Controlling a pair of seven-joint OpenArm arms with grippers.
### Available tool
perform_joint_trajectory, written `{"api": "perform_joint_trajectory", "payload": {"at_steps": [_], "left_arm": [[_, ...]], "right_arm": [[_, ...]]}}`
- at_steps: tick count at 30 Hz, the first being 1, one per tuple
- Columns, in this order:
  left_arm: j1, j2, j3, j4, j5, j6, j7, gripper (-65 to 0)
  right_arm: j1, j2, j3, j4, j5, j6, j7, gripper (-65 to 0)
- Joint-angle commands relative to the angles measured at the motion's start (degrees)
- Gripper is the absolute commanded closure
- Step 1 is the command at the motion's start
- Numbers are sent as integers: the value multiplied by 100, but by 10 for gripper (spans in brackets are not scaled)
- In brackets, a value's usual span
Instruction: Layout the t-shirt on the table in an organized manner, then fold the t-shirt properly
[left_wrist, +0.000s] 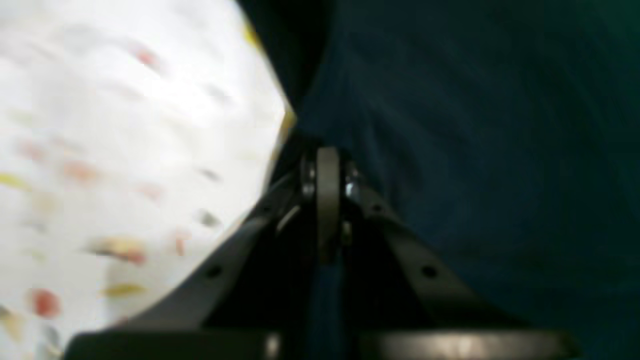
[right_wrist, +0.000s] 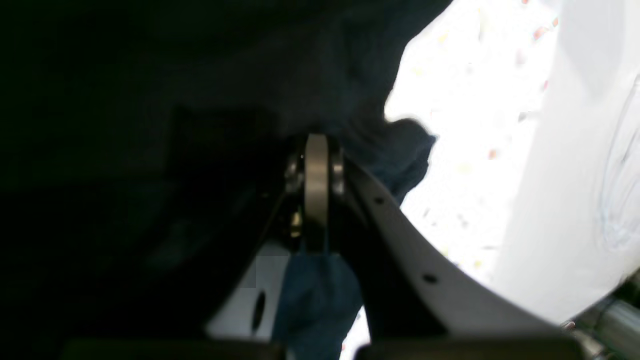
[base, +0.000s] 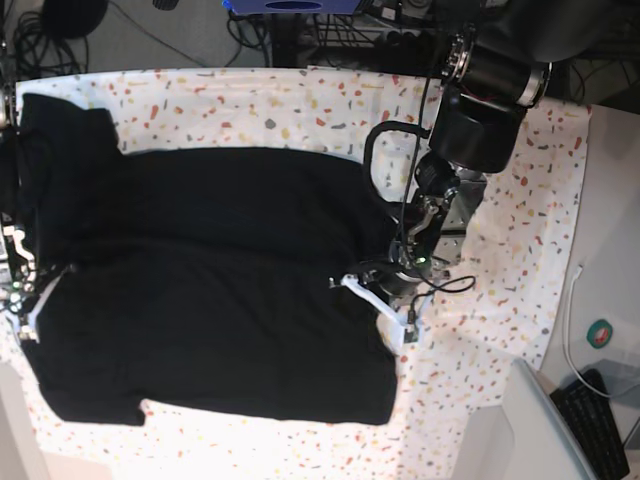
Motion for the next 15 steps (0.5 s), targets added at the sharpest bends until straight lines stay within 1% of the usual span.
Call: {"api": "perform_joint_trajectory", "payload": {"at_steps": [1, 3, 5, 7, 10, 11, 14, 15], "left_arm": [[204, -109, -145, 499, -119, -63, -11, 0], [723, -268, -497, 1281, -286, -63, 209, 0], [1523, -373, -1086, 2240, -470, -63, 402, 0], [2253, -373, -1455, 2908, -593, -63, 455, 0], [3299, -347, -1684, 3629, -681, -63, 402, 0], [3589, -338, -1745, 3717, -690, -63, 279, -79], [4002, -145, -1745, 3541, -690, -99, -292, -375], [4002, -101, -1693, 3400, -690, -99, -433, -443]], "right_arm": [[-129, 121, 50, 789, -44, -26, -184, 0], [-691, 139, 200, 2196, -44, -26, -676, 0], [-1368, 77, 657, 3549, -44, -26, -957, 0], [-1782, -187, 991, 4262, -61, -17, -1054, 0], [-2221, -530, 1395, 4912, -79, -8, -1423, 0], [-2335, -626, 1466, 5009, -70, -8, -1555, -98], [-2678, -784, 1536, 5070, -44, -8, -1581, -351], [-2793, -828, 1589, 5070, -35, -8, -1502, -414]]}}
